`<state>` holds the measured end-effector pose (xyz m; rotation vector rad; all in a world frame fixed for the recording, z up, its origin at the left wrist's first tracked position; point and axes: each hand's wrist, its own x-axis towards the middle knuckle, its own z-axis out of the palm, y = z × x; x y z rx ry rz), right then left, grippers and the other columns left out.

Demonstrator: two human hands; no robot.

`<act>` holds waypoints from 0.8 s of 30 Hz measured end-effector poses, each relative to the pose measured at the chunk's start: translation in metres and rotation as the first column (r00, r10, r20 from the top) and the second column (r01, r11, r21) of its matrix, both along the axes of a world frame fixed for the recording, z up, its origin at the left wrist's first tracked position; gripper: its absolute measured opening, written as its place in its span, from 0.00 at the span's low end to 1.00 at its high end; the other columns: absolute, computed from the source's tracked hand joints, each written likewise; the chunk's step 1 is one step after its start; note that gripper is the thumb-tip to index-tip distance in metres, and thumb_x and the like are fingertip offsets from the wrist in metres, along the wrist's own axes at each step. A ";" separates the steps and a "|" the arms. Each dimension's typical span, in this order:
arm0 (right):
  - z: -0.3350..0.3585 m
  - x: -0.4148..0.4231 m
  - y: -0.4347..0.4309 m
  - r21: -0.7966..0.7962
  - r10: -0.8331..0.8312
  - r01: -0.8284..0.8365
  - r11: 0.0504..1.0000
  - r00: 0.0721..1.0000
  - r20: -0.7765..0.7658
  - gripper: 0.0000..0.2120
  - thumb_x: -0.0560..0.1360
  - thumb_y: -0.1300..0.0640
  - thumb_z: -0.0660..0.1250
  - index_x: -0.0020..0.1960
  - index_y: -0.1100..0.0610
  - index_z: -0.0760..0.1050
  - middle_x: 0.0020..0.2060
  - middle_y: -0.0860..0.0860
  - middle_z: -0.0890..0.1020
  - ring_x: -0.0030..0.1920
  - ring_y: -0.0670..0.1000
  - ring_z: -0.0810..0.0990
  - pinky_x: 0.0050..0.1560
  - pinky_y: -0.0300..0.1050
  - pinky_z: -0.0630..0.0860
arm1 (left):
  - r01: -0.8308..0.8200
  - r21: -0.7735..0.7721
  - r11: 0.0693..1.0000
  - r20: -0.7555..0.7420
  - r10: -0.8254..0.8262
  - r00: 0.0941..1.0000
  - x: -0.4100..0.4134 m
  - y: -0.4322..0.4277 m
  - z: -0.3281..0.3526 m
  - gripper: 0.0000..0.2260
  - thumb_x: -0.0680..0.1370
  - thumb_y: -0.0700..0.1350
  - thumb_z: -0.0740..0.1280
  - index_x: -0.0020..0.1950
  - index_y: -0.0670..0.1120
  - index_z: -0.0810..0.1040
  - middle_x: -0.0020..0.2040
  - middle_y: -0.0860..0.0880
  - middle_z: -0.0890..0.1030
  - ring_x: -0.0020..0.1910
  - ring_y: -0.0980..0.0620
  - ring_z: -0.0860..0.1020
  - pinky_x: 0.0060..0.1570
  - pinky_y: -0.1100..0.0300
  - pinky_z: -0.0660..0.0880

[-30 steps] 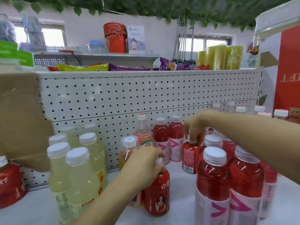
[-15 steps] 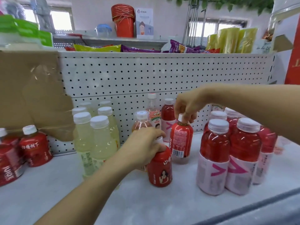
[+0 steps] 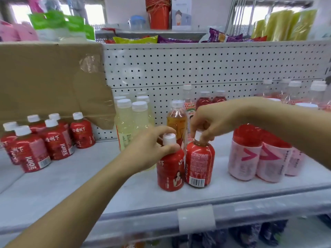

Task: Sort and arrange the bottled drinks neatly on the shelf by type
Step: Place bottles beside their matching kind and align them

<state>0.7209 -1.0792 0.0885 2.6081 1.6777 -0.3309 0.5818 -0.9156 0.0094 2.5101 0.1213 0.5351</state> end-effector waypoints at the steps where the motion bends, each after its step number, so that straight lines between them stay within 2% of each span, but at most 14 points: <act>1: -0.006 -0.002 -0.003 0.047 -0.003 0.002 0.999 1.000 0.004 0.07 0.75 0.54 0.71 0.53 0.47 0.80 0.36 0.47 0.80 0.38 0.45 0.81 0.44 0.46 0.79 | 0.005 -0.060 0.998 0.002 -0.005 1.000 -0.002 -0.002 -0.007 0.23 0.73 0.53 0.75 0.67 0.56 0.75 0.58 0.55 0.80 0.53 0.57 0.78 0.57 0.54 0.78; 3: -0.022 -0.006 -0.010 0.192 -0.018 0.012 0.981 0.999 0.030 0.08 0.76 0.52 0.70 0.55 0.45 0.80 0.40 0.43 0.79 0.41 0.45 0.79 0.43 0.45 0.77 | 0.020 -0.165 0.986 -0.014 -0.023 1.000 -0.006 -0.007 -0.023 0.33 0.70 0.52 0.78 0.72 0.60 0.68 0.62 0.56 0.78 0.56 0.58 0.78 0.60 0.53 0.77; 5: -0.044 -0.010 -0.022 0.366 -0.065 0.088 0.926 0.995 -0.074 0.11 0.77 0.48 0.69 0.59 0.41 0.77 0.48 0.40 0.79 0.47 0.41 0.79 0.42 0.38 0.74 | 0.012 -0.230 0.973 -0.010 -0.015 1.000 -0.006 -0.012 -0.039 0.43 0.67 0.50 0.81 0.75 0.63 0.60 0.66 0.56 0.75 0.59 0.58 0.78 0.62 0.54 0.77; 8: -0.083 -0.017 -0.036 0.484 -0.069 0.277 0.830 0.912 -0.404 0.29 0.69 0.44 0.75 0.66 0.37 0.67 0.55 0.37 0.78 0.52 0.37 0.79 0.48 0.34 0.75 | -0.003 -0.290 0.957 0.046 0.017 0.999 -0.005 -0.019 -0.047 0.43 0.68 0.45 0.80 0.72 0.66 0.58 0.57 0.64 0.74 0.53 0.65 0.78 0.52 0.67 0.75; 10: -0.109 -0.019 -0.036 0.508 -0.056 0.341 0.791 0.868 -0.494 0.36 0.65 0.47 0.80 0.67 0.39 0.65 0.56 0.38 0.80 0.53 0.37 0.80 0.54 0.37 0.77 | -0.003 -0.305 0.952 0.073 0.027 0.997 -0.006 -0.021 -0.048 0.40 0.69 0.44 0.80 0.71 0.66 0.59 0.53 0.67 0.73 0.49 0.68 0.76 0.48 0.70 0.72; 12: -0.123 -0.023 -0.033 0.562 -0.061 0.375 0.737 0.865 -0.498 0.37 0.65 0.53 0.81 0.66 0.41 0.66 0.55 0.40 0.81 0.52 0.37 0.81 0.55 0.38 0.79 | -0.011 -0.315 0.949 0.100 0.045 0.994 -0.008 -0.019 -0.049 0.39 0.69 0.44 0.80 0.68 0.67 0.61 0.52 0.66 0.76 0.49 0.66 0.79 0.50 0.67 0.76; 14: -0.128 -0.030 -0.031 0.615 -0.051 0.384 0.689 0.871 -0.488 0.35 0.65 0.55 0.81 0.64 0.41 0.67 0.53 0.41 0.81 0.49 0.36 0.82 0.51 0.36 0.80 | -0.014 -0.328 0.944 0.127 0.059 0.990 -0.012 -0.016 -0.050 0.38 0.68 0.44 0.80 0.67 0.66 0.62 0.51 0.65 0.78 0.48 0.66 0.81 0.53 0.63 0.78; 16: -0.128 -0.037 -0.029 0.628 -0.048 0.382 0.678 0.875 -0.481 0.34 0.64 0.54 0.82 0.62 0.38 0.67 0.53 0.41 0.82 0.50 0.36 0.82 0.52 0.38 0.80 | -0.022 -0.342 0.940 0.143 0.075 0.987 -0.021 -0.010 -0.050 0.39 0.68 0.45 0.81 0.70 0.65 0.63 0.51 0.64 0.79 0.48 0.67 0.81 0.54 0.62 0.78; 19: -0.123 -0.053 -0.015 0.646 -0.044 0.354 0.676 0.895 -0.444 0.34 0.62 0.49 0.82 0.62 0.37 0.69 0.53 0.40 0.82 0.51 0.37 0.82 0.55 0.42 0.80 | -0.044 -0.361 0.932 0.166 0.111 0.980 -0.043 0.009 -0.051 0.40 0.67 0.47 0.81 0.70 0.66 0.63 0.56 0.58 0.81 0.52 0.61 0.82 0.58 0.55 0.79; 21: -0.117 -0.070 0.002 0.674 -0.007 0.314 0.668 0.909 -0.416 0.32 0.63 0.48 0.81 0.61 0.37 0.70 0.53 0.39 0.81 0.51 0.36 0.81 0.52 0.38 0.78 | -0.068 -0.362 0.930 0.174 0.139 0.975 -0.062 0.028 -0.051 0.40 0.66 0.49 0.81 0.70 0.67 0.63 0.58 0.57 0.80 0.54 0.57 0.82 0.59 0.51 0.79; 24: -0.110 -0.099 0.043 0.703 0.064 0.277 0.654 0.907 -0.417 0.29 0.63 0.48 0.81 0.58 0.36 0.70 0.52 0.37 0.81 0.51 0.34 0.80 0.49 0.34 0.77 | -0.109 -0.344 0.933 0.181 0.180 0.967 -0.095 0.068 -0.045 0.40 0.67 0.48 0.81 0.70 0.66 0.63 0.56 0.61 0.77 0.53 0.59 0.81 0.57 0.55 0.80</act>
